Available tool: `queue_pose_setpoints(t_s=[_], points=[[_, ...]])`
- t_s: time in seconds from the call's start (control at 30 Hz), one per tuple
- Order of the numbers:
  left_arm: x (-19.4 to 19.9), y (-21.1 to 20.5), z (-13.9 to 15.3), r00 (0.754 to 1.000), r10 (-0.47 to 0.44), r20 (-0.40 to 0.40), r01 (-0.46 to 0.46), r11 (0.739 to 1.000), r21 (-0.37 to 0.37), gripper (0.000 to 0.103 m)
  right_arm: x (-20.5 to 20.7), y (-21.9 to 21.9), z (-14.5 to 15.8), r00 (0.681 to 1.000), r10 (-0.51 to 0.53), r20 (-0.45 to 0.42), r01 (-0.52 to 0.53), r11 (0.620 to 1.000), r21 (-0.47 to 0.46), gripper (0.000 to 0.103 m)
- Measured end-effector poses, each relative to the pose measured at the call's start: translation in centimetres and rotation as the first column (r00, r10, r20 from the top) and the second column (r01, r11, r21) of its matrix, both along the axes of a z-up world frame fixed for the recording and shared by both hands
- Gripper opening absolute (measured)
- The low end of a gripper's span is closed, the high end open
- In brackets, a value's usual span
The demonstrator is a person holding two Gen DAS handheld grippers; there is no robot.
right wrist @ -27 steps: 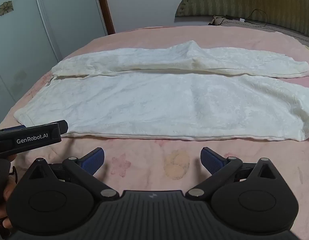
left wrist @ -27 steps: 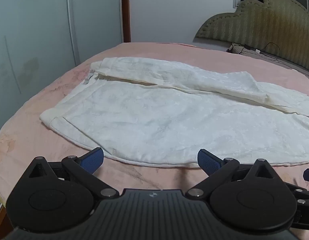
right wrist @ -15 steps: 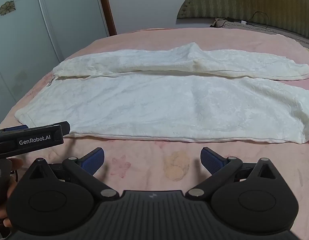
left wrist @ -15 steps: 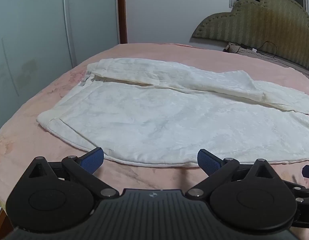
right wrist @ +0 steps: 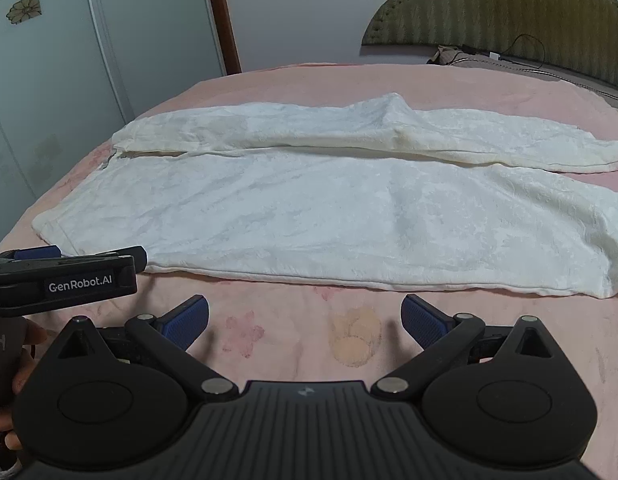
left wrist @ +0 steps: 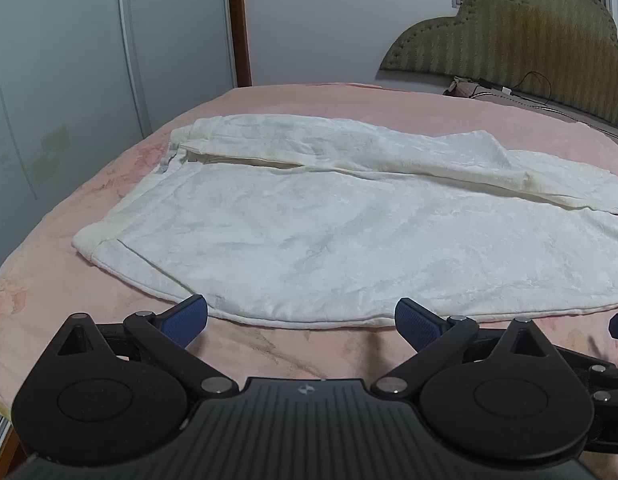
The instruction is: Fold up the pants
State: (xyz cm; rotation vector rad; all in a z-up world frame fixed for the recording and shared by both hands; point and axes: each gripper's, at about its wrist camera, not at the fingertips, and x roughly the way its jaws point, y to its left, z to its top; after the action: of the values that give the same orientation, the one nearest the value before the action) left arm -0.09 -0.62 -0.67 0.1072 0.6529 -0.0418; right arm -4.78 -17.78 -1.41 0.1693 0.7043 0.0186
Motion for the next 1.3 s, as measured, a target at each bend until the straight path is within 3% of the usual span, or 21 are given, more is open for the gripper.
queue_pose_setpoints(t_s=[0.97, 1.3], points=[[0.1, 0.0, -0.2, 1.0, -0.007, -0.003, 0.007, 1.0, 0.014, 0.102, -0.1, -0.1, 0.1, 1.0, 0.012, 0.012, -0.012, 1.0, 0.019, 0.103], [0.1, -0.2, -0.3, 1.0, -0.006, -0.003, 0.006, 1.0, 0.017, 0.102, -0.3, 0.7, 0.3, 0.999, 0.034, 0.035, -0.034, 0.999, -0.025, 0.103]])
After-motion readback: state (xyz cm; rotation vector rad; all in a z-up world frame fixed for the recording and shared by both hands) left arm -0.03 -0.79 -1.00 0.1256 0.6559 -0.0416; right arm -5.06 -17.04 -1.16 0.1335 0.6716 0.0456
